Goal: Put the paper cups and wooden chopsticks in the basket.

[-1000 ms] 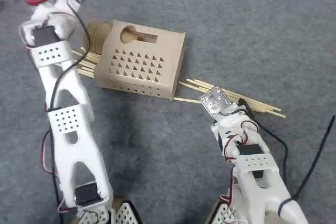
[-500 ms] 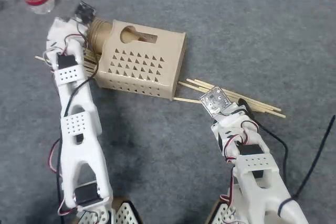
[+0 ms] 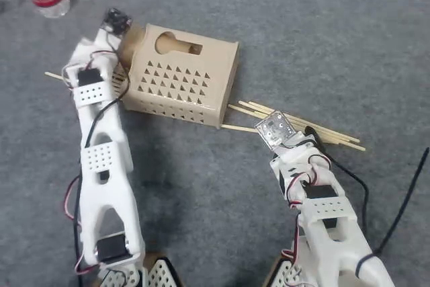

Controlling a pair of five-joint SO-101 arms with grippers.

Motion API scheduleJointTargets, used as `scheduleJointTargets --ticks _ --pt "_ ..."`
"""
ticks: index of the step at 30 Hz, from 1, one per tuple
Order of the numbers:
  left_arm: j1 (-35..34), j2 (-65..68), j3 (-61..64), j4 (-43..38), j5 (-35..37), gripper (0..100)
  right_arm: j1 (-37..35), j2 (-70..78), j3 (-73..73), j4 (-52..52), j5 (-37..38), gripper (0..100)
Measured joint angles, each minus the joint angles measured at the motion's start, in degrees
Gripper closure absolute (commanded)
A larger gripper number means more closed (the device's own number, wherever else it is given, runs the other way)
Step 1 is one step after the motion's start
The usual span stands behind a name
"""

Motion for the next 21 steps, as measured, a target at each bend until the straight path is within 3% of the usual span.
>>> scheduleJointTargets --ticks 13,21 --pt "7.3 -13.1 0.0 31.4 1.9 99 -1.3 0.0 0.5 0.0 0.0 74.6" --pt "9.5 -14.9 -0.1 47.1 -4.5 99 -1.3 0.0 0.5 0.0 0.0 74.6"
